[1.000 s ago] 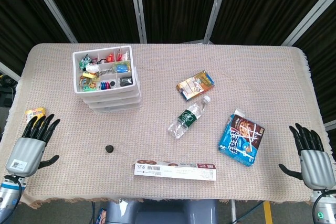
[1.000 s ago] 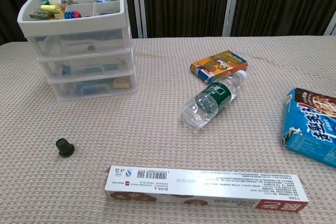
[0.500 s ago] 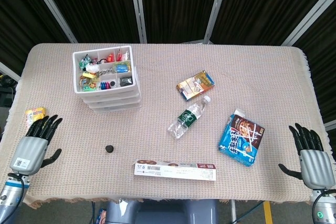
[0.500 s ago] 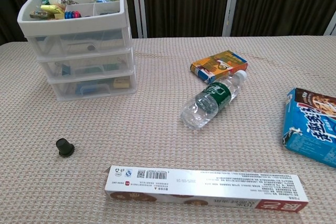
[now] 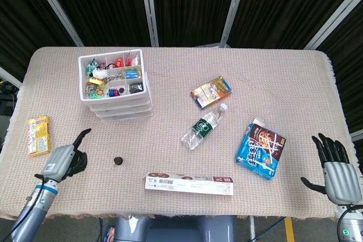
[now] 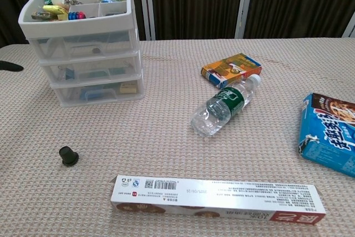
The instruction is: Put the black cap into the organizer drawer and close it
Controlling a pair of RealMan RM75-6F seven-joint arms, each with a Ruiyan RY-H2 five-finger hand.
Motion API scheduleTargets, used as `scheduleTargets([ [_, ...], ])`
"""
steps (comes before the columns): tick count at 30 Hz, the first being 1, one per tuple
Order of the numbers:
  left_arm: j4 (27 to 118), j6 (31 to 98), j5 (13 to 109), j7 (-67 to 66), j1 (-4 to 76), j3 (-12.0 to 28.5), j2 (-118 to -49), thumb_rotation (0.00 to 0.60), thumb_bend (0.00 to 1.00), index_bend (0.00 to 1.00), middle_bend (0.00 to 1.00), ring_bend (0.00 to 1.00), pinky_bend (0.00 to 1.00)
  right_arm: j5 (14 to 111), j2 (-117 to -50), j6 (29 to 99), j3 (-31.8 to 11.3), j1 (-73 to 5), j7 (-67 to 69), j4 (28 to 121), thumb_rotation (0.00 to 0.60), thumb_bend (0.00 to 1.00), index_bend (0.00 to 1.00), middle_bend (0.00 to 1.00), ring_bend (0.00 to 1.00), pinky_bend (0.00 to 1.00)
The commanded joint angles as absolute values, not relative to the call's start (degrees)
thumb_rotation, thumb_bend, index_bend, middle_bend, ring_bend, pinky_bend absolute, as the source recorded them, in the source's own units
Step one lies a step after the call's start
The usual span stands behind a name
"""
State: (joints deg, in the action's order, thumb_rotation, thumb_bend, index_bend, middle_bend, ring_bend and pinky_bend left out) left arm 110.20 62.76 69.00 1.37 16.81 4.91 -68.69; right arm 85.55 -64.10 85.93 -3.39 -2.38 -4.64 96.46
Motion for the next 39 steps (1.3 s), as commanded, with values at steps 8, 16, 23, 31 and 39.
scheduleTargets([
  [8, 110.15, 45.61, 41.51, 12.15, 29.31, 13.77, -73.93, 0.600, 0.75, 0.00, 0.92, 0.82, 0.75, 86.08, -64.08, 86.07, -3.30, -2.45, -4.49, 95.99, 0.600, 0.01, 0.05, 0.00, 0.00, 0.00],
  [16, 105.11, 44.01, 36.27, 13.95, 33.69, 16.45, -80.33, 0.600, 0.75, 0.00, 0.92, 0.82, 0.75, 86.22, -64.13, 86.11, -3.32, -2.51, -4.49, 95.83, 0.600, 0.01, 0.05, 0.00, 0.00, 0.00],
  [23, 102.97, 46.55, 35.64, 13.06, 34.77, 16.39, -83.15, 0.600, 0.75, 0.00, 0.92, 0.82, 0.75, 86.15, -64.05, 86.02, -3.32, -2.54, -4.24, 95.85, 0.600, 0.01, 0.05, 0.00, 0.00, 0.00],
  [31, 100.76, 50.47, 36.41, 10.19, 35.19, 15.83, -84.34, 0.600, 0.75, 0.00, 0.92, 0.82, 0.75, 86.23, -64.07, 86.05, -3.29, -2.54, -4.17, 95.95, 0.600, 0.01, 0.05, 0.00, 0.00, 0.00],
  [39, 98.66, 50.20, 36.39, 10.50, 35.16, 16.27, -84.67, 0.600, 0.75, 0.00, 0.92, 0.82, 0.75, 86.01, -64.08, 85.99, -3.30, -2.50, -4.36, 96.16, 0.600, 0.01, 0.05, 0.00, 0.00, 0.00],
])
